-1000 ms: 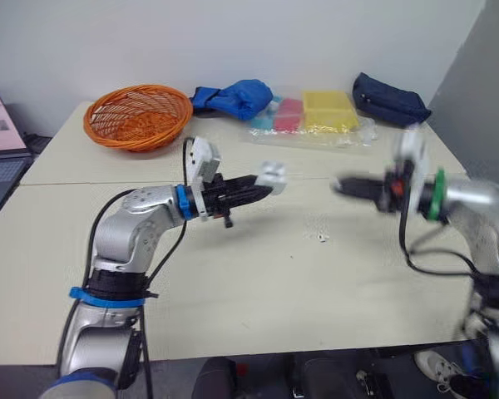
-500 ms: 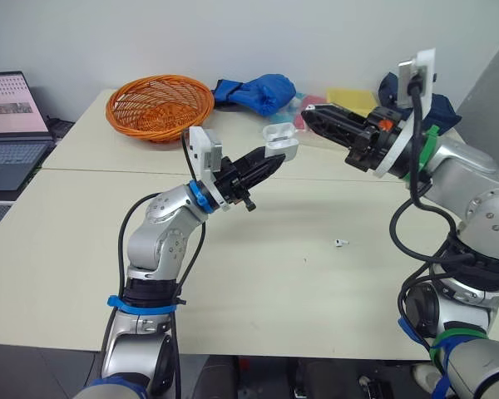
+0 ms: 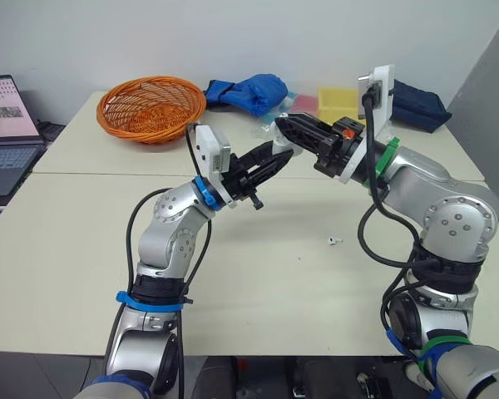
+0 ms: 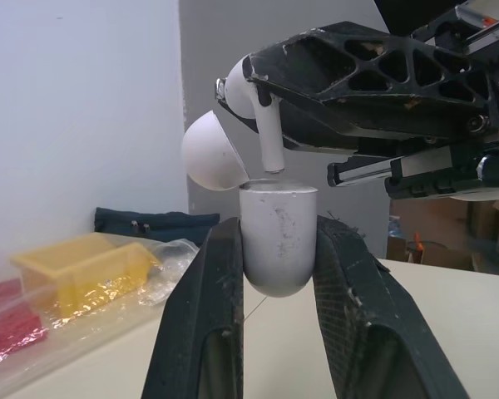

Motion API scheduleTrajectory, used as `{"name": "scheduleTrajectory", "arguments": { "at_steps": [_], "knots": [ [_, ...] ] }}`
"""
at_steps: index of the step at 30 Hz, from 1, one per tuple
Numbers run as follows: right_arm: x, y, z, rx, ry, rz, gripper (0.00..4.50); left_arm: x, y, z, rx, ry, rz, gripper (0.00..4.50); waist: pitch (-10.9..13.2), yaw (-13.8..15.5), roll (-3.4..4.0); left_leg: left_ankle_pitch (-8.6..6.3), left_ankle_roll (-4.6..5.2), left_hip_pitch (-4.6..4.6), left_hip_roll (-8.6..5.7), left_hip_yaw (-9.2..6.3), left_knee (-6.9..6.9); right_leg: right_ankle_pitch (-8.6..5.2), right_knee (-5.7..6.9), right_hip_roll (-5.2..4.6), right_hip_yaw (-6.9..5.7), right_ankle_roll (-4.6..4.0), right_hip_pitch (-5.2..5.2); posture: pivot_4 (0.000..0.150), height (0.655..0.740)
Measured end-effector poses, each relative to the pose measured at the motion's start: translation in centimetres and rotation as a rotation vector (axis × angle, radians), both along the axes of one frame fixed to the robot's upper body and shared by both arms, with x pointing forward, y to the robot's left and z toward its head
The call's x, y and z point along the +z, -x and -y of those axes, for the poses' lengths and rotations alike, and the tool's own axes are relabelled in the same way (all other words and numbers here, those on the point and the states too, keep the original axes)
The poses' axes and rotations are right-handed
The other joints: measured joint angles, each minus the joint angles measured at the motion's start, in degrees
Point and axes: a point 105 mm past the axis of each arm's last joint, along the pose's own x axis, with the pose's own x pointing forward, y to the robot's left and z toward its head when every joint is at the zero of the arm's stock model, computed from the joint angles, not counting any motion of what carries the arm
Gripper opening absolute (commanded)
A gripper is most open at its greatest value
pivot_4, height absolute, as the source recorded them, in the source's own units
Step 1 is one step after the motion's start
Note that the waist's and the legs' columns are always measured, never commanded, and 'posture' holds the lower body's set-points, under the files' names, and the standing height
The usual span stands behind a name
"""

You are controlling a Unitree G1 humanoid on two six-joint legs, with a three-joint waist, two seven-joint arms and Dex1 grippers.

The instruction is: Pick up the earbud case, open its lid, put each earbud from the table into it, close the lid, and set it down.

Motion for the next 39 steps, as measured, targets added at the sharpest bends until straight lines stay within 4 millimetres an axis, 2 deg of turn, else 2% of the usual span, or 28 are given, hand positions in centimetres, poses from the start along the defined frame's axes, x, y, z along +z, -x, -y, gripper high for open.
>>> {"name": "scheduleTrajectory", "arguments": {
  "at_steps": [5,16,31,39],
  "knots": [
    [-0.5,-0.2,0.5,-0.013,0.013,-0.001,0.44,0.1,0.0,-0.1,0.003,0.002,0.011,0.8,0.0,-0.1,0.0,0.0,0.0,0.0,0.0,0.01,-0.01,0.0,-0.01,0.0,0.01,0.0,0.0,0.15,0.74],
    [-0.7,-0.3,0.0,-0.028,-0.027,-0.008,0.44,0.1,-0.2,-0.1,0.021,0.013,0.004,0.8,0.0,-0.2,0.0,0.0,0.0,0.0,0.01,0.0,-0.01,0.0,-0.01,0.01,0.01,0.0,-0.01,0.15,0.74],
    [0.2,-0.7,-0.6,-0.098,-0.096,0.052,0.44,1.1,-0.9,0.7,0.179,0.112,0.063,0.8,0.0,-0.1,0.0,0.0,0.0,-0.05,0.0,0.0,-0.01,0.0,-0.03,0.0,0.01,0.0,-0.02,0.15,0.74],
    [-0.6,-1.2,-0.8,-0.149,-0.086,0.062,0.44,0.7,-1.2,1.1,0.219,0.126,0.038,0.8,0.0,-0.2,0.0,0.0,0.0,-0.05,0.01,0.0,-0.03,0.0,-0.03,0.02,0.02,0.0,-0.03,0.15,0.74]
  ]
}}
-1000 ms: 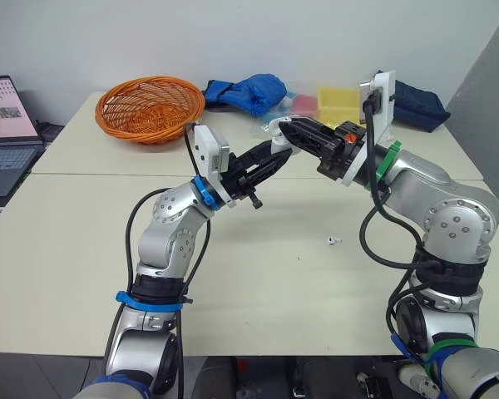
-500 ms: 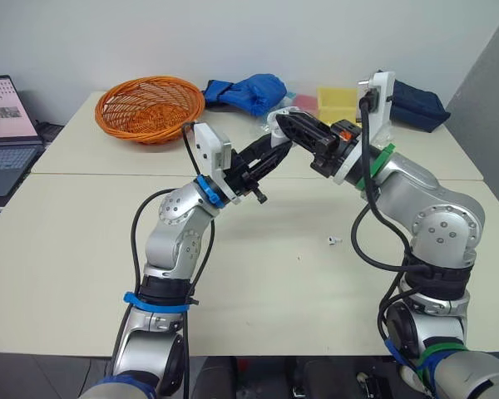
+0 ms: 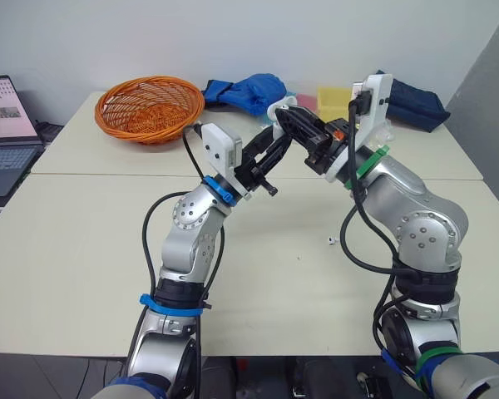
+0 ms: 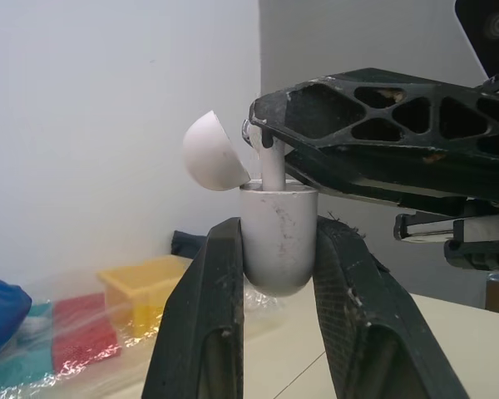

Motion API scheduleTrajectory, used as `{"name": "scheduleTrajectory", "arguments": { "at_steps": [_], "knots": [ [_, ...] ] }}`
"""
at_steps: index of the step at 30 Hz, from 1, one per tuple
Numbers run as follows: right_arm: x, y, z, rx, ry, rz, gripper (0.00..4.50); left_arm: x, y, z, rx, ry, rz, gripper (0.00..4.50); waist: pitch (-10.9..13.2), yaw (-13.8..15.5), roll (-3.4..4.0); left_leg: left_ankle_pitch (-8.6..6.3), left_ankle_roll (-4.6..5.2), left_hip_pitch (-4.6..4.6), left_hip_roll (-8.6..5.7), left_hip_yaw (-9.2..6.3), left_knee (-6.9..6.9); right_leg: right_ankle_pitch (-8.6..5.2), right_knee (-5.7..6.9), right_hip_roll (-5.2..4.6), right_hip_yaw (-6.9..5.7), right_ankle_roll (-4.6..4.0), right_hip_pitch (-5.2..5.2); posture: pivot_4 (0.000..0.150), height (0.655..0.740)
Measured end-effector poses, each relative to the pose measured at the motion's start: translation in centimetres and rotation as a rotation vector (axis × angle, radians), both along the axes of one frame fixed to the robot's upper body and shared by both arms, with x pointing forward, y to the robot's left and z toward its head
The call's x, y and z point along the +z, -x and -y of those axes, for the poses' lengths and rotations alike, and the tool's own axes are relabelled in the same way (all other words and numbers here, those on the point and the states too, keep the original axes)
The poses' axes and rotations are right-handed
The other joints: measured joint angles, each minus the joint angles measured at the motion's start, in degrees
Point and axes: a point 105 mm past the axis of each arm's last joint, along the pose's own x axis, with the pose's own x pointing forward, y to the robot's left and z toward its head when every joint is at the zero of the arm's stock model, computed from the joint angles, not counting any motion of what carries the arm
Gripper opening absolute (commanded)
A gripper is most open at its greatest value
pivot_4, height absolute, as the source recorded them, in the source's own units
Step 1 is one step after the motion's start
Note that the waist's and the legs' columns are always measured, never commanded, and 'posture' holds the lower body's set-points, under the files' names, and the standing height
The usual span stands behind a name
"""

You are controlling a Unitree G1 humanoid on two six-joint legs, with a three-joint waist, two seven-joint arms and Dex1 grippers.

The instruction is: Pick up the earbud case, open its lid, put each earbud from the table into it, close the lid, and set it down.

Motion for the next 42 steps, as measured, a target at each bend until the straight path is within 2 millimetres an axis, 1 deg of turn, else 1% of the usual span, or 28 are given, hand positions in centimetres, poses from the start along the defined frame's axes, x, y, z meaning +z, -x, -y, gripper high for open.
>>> {"name": "scheduleTrajectory", "arguments": {
  "at_steps": [8,10,12,16,19,28,30,31,33,35,37,39,40,42],
  "knots": [
    [-0.4,-0.1,-0.2,-0.019,0.016,0.011,0.44,-0.3,0.0,-0.1,0.006,0.001,-0.01,0.8,0.0,0.0,0.0,0.0,0.0,0.0,0.0,-0.01,0.0,0.0,-0.01,0.0,-0.02,0.0,0.0,0.15,0.74],
    [-0.5,-0.1,-0.1,-0.022,0.013,0.014,1.19,-0.3,0.0,0.0,0.005,0.001,-0.013,0.8,0.0,0.0,0.0,0.0,0.0,-0.01,0.0,-0.01,0.0,0.0,-0.01,0.0,-0.02,0.0,0.0,0.15,0.74],
    [-0.7,-0.1,0.0,-0.026,0.013,0.009,1.79,-0.2,-0.1,-0.3,0.018,0.01,-0.014,0.8,0.0,0.0,0.0,0.0,0.0,0.0,0.0,0.01,0.0,0.0,-0.01,0.0,-0.01,0.0,0.0,0.15,0.74],
    [-0.8,-0.1,0.1,-0.025,0.017,0.012,3.22,-0.1,-0.2,-0.7,0.029,0.02,-0.015,0.8,0.0,0.0,0.0,0.0,0.0,-0.01,0.0,-0.02,0.0,0.0,-0.01,0.0,-0.03,0.0,0.0,0.15,0.74],
    [-1.2,-0.5,0.4,-0.043,0.032,-0.001,3.22,0.4,0.2,-0.5,0.011,0.033,0.003,0.8,0.0,0.0,0.0,0.0,0.0,-0.04,-0.02,0.0,0.0,0.0,-0.04,-0.02,-0.02,0.0,0.0,0.15,0.74],
    [-0.8,-0.3,0.7,-0.027,0.044,0.031,3.22,0.5,0.3,-0.5,-0.003,0.039,0.001,0.8,0.0,0.0,0.0,0.0,0.0,-0.04,-0.01,-0.01,0.0,0.0,-0.04,0.0,-0.02,0.0,-0.01,0.15,0.74],
    [-0.7,0.0,1.4,0.005,0.052,0.032,3.22,0.5,0.3,-0.6,-0.015,0.032,0.007,0.8,0.0,0.1,0.0,0.0,0.0,-0.06,-0.02,-0.02,0.01,0.0,-0.06,-0.02,-0.04,0.0,0.0,0.15,0.74],
    [-0.6,0.2,2.0,0.024,0.07,0.035,3.22,0.5,0.3,-0.8,-0.015,0.015,0.013,0.8,0.0,0.1,0.0,0.0,0.0,-0.09,-0.04,-0.02,0.0,0.0,-0.07,-0.03,-0.05,0.0,-0.01,0.15,0.74],
    [0.0,0.6,3.9,0.036,0.102,0.051,3.22,0.4,0.1,-1.6,-0.005,-0.021,0.019,0.8,0.0,0.1,0.0,0.0,0.0,-0.08,-0.04,0.0,0.0,0.0,-0.09,-0.03,-0.06,0.0,-0.01,0.15,0.74],
    [0.2,1.0,4.9,0.059,0.148,0.058,3.22,0.2,0.0,-2.1,-0.01,-0.037,0.016,0.8,0.0,0.0,0.0,0.0,0.0,-0.07,-0.03,-0.01,-0.02,0.0,-0.1,-0.02,-0.06,0.0,-0.01,0.15,0.74],
    [-0.4,1.6,5.6,0.122,0.234,0.036,3.22,-0.1,-0.2,-2.8,-0.025,-0.084,0.014,0.8,0.0,0.0,0.0,0.0,0.01,-0.05,-0.02,-0.02,-0.05,-0.02,-0.1,0.0,-0.06,-0.02,-0.02,0.15,0.74],
    [-1.3,1.9,6.8,0.168,0.313,-0.01,3.22,-0.5,-0.5,-3.9,-0.023,-0.131,0.007,0.8,0.0,0.0,0.0,0.0,0.01,-0.02,-0.01,-0.01,-0.07,-0.02,-0.09,0.02,-0.07,-0.03,-0.02,0.15,0.74],
    [-2.3,2.0,7.4,0.19,0.376,-0.041,3.22,-0.6,-0.6,-4.4,-0.026,-0.148,0.002,0.8,0.0,0.0,0.0,0.0,0.01,-0.02,-0.01,-0.01,-0.07,-0.03,-0.1,0.02,-0.07,-0.03,-0.02,0.15,0.74],
    [-5.0,2.0,8.5,0.23,0.513,-0.129,3.22,-0.7,-0.6,-5.3,-0.029,-0.179,0.001,0.8,0.0,0.0,-0.01,-0.01,0.01,-0.02,0.0,0.01,-0.06,-0.03,-0.13,0.01,-0.07,-0.03,-0.02,0.15,0.74]
  ]
}}
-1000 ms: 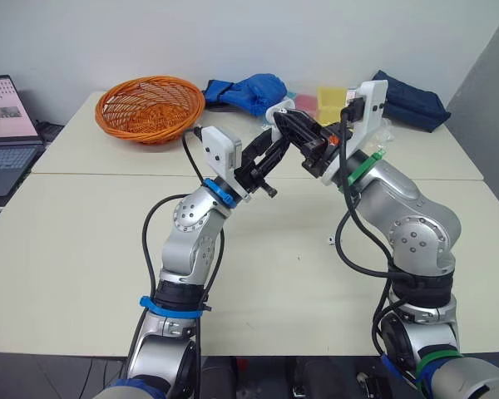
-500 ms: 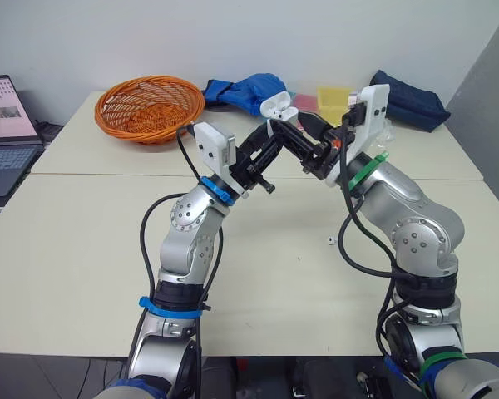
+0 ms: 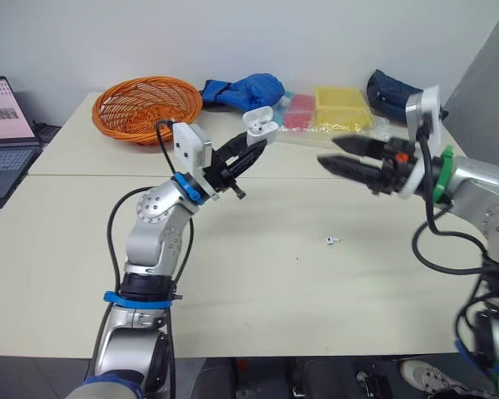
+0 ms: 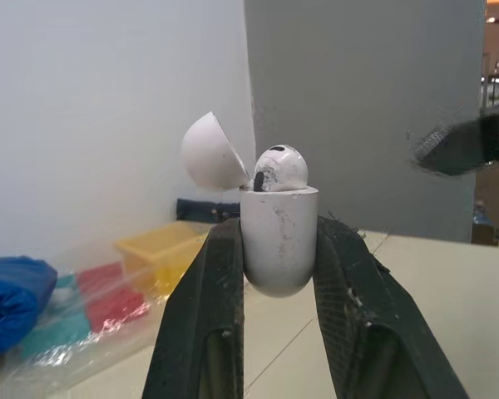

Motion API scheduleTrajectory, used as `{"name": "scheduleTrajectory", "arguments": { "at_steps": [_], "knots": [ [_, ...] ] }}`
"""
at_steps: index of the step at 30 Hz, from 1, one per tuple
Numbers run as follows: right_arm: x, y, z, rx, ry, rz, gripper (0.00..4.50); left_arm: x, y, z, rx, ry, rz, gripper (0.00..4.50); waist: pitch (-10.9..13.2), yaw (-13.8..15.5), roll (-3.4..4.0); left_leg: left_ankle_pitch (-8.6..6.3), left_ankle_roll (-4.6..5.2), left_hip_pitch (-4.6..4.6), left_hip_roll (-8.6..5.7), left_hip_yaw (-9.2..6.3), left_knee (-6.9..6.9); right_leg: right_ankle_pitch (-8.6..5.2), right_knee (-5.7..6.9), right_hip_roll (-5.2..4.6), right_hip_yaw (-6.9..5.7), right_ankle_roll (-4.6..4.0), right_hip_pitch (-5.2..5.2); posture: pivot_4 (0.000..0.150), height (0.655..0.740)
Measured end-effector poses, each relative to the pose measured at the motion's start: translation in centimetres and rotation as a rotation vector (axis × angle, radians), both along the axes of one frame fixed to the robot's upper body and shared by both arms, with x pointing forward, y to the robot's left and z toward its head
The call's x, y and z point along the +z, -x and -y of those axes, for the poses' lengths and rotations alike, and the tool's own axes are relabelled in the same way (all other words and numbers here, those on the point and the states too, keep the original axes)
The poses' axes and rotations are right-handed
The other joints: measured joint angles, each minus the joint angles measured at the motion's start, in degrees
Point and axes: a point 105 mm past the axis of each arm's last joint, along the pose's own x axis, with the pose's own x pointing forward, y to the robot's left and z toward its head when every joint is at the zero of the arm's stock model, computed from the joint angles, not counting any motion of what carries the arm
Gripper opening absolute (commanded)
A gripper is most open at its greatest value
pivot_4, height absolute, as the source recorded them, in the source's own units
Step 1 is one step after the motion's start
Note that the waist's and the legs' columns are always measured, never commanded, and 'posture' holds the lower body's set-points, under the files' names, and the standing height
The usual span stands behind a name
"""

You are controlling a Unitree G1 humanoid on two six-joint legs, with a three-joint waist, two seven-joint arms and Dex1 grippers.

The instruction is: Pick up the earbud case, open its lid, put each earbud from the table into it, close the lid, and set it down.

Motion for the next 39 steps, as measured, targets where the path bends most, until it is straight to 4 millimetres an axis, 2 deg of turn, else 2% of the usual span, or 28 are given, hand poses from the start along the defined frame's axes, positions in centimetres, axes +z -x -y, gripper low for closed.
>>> {"name": "scheduleTrajectory", "arguments": {
  "at_steps": [3,7,9,14,20,26,29,33,36,39],
  "knots": [
    [-5.0,-0.2,0.9,0.043,0.204,-0.097,3.22,0.0,0.4,-0.5,-0.03,-0.035,-0.002,0.8,0.0,-0.1,0.0,0.0,0.0,0.02,0.0,0.07,0.01,0.0,0.0,-0.01,0.0,0.01,-0.01,0.15,0.74],
    [-12.1,-1.0,2.5,0.12,0.542,-0.114,3.22,-0.4,1.2,-0.7,-0.063,-0.075,-0.017,0.8,0.0,-0.2,0.0,0.0,0.0,0.07,-0.01,0.12,0.01,0.0,0.01,-0.03,-0.03,0.01,-0.02,0.15,0.74],
    [-13.9,-1.0,2.9,0.16,0.612,-0.122,3.22,-0.4,1.3,-0.7,-0.065,-0.076,-0.02,0.8,0.0,-0.1,0.01,0.0,0.0,0.06,-0.01,0.13,0.02,0.0,0.03,-0.02,-0.03,0.01,-0.03,0.15,0.74],
    [-14.1,-2.2,3.1,0.166,0.668,-0.085,3.22,-0.2,1.7,-0.6,-0.057,-0.074,-0.016,0.8,0.0,-0.2,-0.01,0.0,-0.01,0.12,0.0,0.13,0.03,0.0,0.07,-0.03,-0.02,0.02,0.0,0.15,0.74],
    [-14.0,-3.3,2.4,0.15,0.66,-0.064,3.22,-0.5,1.8,-0.6,-0.045,-0.07,-0.032,0.8,0.0,-0.2,-0.01,0.01,-0.02,0.3,0.01,0.14,0.06,0.02,0.18,-0.01,0.0,0.01,0.09,0.15,0.74],
    [-13.6,-3.1,3.3,0.14,0.666,-0.098,3.22,-0.5,1.7,-0.7,-0.038,-0.068,-0.032,0.8,0.1,-0.1,-0.01,0.01,-0.02,0.25,-0.01,0.23,0.05,0.02,0.14,-0.05,0.04,0.03,0.06,0.15,0.74],
    [-12.6,-2.5,4.0,0.133,0.662,-0.107,3.22,-0.4,1.7,-0.8,-0.034,-0.067,-0.03,0.8,0.1,0.0,-0.01,0.0,-0.01,0.22,-0.01,0.24,0.02,0.02,0.1,-0.05,0.04,0.04,0.05,0.15,0.74],
    [-10.5,-1.0,3.4,0.172,0.605,-0.13,3.22,-0.3,1.7,-0.9,-0.029,-0.068,-0.028,0.8,0.1,-0.1,-0.01,0.0,-0.01,0.25,0.0,0.23,0.02,0.02,0.11,-0.05,0.04,0.03,0.05,0.15,0.74],
    [-9.1,-1.4,3.4,0.136,0.572,-0.104,3.22,-0.3,1.7,-1.0,-0.028,-0.068,-0.026,0.8,0.1,-0.1,-0.01,0.01,-0.02,0.29,0.0,0.23,0.07,0.03,0.17,-0.05,0.03,0.03,0.07,0.15,0.74],
    [-8.8,-2.4,3.7,0.083,0.567,-0.078,3.22,-0.2,1.6,-0.9,-0.028,-0.069,-0.022,0.8,0.1,-0.1,-0.01,0.01,-0.02,0.28,-0.02,0.23,0.09,0.04,0.17,-0.05,0.04,0.05,0.08,0.15,0.74]
  ]
}}
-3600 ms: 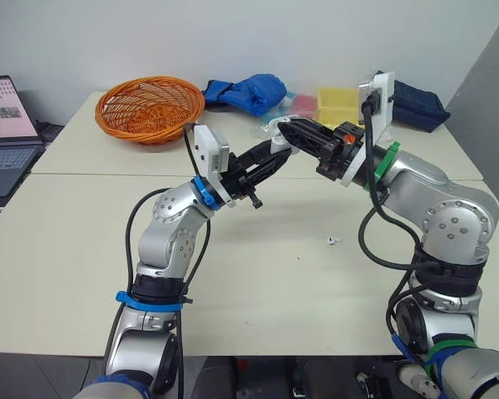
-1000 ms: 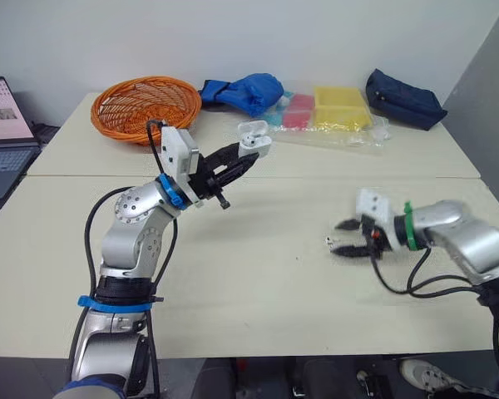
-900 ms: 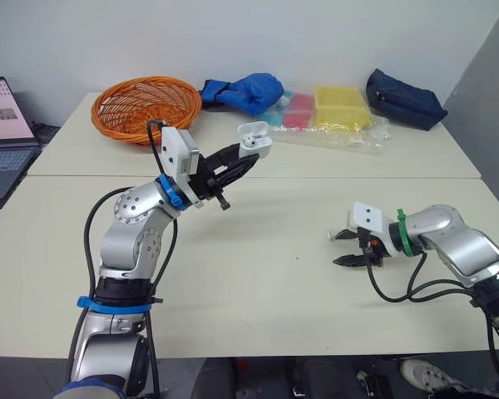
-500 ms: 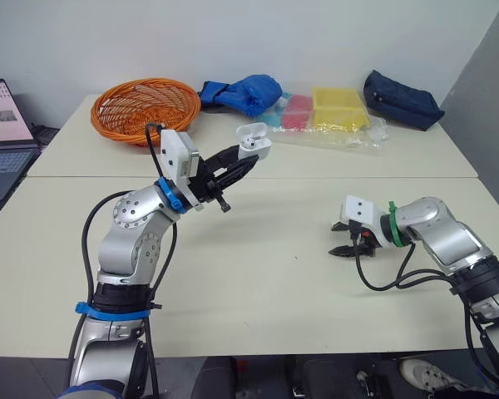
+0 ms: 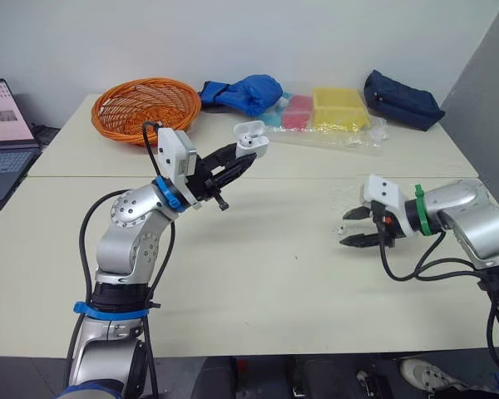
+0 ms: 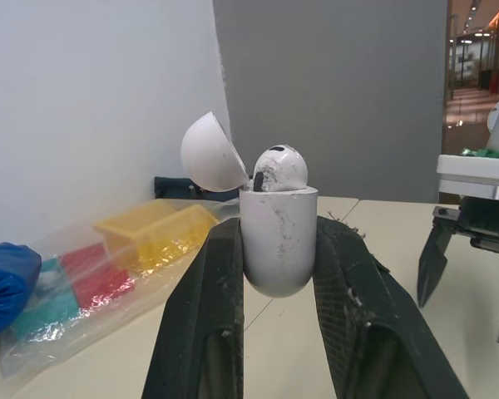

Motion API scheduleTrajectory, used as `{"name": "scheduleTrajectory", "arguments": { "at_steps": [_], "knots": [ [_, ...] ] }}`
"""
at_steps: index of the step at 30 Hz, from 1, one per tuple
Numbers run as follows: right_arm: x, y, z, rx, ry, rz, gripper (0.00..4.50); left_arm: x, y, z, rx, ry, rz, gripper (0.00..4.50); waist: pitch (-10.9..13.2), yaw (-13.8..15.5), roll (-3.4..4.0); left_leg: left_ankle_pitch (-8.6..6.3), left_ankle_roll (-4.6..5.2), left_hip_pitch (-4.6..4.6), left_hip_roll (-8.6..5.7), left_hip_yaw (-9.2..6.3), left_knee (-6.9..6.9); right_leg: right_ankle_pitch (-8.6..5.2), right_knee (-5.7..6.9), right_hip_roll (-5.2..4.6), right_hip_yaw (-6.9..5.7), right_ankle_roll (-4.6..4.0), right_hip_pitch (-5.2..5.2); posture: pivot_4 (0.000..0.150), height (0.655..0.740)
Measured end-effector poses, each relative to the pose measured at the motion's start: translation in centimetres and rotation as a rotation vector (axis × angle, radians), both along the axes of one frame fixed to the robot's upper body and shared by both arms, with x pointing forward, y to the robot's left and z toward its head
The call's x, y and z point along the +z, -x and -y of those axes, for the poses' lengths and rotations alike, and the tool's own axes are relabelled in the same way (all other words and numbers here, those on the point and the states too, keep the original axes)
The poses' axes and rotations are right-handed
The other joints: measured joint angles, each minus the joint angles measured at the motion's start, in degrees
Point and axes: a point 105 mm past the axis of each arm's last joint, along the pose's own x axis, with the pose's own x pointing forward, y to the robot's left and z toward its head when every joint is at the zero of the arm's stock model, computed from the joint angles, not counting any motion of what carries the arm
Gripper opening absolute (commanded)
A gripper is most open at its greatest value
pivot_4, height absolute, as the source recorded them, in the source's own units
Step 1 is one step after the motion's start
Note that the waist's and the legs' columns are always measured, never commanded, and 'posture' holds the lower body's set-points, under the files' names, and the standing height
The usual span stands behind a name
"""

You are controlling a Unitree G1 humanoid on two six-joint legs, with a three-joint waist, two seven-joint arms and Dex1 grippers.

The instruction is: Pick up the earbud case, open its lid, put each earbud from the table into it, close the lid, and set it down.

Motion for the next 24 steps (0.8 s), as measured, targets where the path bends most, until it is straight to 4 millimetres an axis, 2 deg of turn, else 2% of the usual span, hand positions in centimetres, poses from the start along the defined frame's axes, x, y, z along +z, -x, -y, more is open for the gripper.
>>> {"name": "scheduleTrajectory", "arguments": {
  "at_steps": [5,9,12,16,24],
  "knots": [
    [-1.5,-1.1,0.1,-0.014,0.001,0.013,3.22,0.7,-0.3,0.2,-0.008,0.005,0.016,0.8,0.0,0.0,0.0,0.0,0.0,-0.04,-0.01,0.05,-0.04,-0.01,-0.04,0.0,0.03,0.01,-0.03,0.15,0.74],
    [-2.9,-1.7,1.0,0.029,0.057,0.048,3.22,0.5,-0.4,0.2,-0.016,0.001,0.007,0.8,0.0,0.0,0.0,0.0,0.0,-0.04,-0.01,0.08,-0.04,-0.01,-0.05,0.0,0.04,0.01,-0.04,0.15,0.74],
    [-3.2,-1.9,1.1,0.143,0.115,0.081,3.22,0.5,-0.4,0.3,-0.02,0.0,0.006,0.8,0.0,-0.1,0.0,0.0,0.0,-0.02,-0.01,0.09,-0.03,0.0,-0.03,0.0,0.04,0.01,-0.03,0.15,0.74],
    [-2.7,-2.3,1.3,0.279,0.15,0.107,3.22,0.7,-0.4,0.4,-0.023,0.001,0.021,0.8,0.0,-0.1,0.0,0.0,0.0,0.02,0.01,0.1,-0.02,0.0,-0.01,0.01,0.05,0.0,-0.01,0.15,0.74],
    [-3.4,-2.9,-0.1,0.419,0.148,0.039,3.22,0.6,-0.3,0.6,-0.028,0.007,0.021,0.8,0.0,-0.1,0.0,0.0,0.0,0.03,0.01,0.11,-0.03,0.01,0.01,0.0,0.07,-0.01,-0.01,0.15,0.74]
  ]
}}
